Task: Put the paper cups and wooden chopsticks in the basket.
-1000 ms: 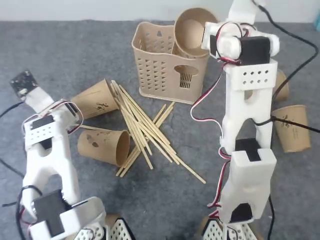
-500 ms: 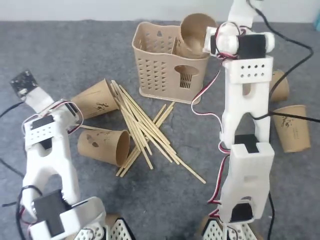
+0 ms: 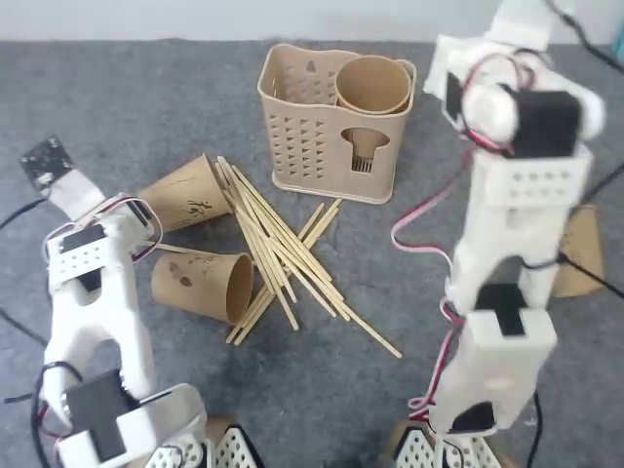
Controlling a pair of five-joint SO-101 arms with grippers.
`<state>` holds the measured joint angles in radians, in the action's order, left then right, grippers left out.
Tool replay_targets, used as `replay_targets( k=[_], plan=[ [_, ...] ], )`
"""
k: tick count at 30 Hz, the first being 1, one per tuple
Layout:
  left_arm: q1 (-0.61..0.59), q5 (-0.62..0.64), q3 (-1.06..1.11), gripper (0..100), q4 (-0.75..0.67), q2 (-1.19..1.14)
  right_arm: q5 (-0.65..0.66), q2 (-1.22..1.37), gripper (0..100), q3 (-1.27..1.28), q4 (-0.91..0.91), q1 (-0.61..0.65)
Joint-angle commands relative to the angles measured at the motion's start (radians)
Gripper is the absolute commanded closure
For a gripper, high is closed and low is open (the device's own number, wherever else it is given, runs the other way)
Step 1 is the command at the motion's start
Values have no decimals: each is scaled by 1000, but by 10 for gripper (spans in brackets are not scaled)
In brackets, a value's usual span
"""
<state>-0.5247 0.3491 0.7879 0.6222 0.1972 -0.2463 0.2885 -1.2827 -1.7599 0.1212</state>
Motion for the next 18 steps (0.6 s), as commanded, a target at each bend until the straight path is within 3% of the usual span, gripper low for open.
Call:
replay_targets(
  k=[1, 8, 18],
  plan=[
    [11, -5, -10, 863, -23, 6, -2, -180, 811, 123, -41, -15],
    [8, -5, -10, 863, -21, 6, 9, -504, 811, 651, -33, -157],
    [11, -66, -1, 866, -18, 15, 195, -707, 811, 1278, 150, -401]
  ],
)
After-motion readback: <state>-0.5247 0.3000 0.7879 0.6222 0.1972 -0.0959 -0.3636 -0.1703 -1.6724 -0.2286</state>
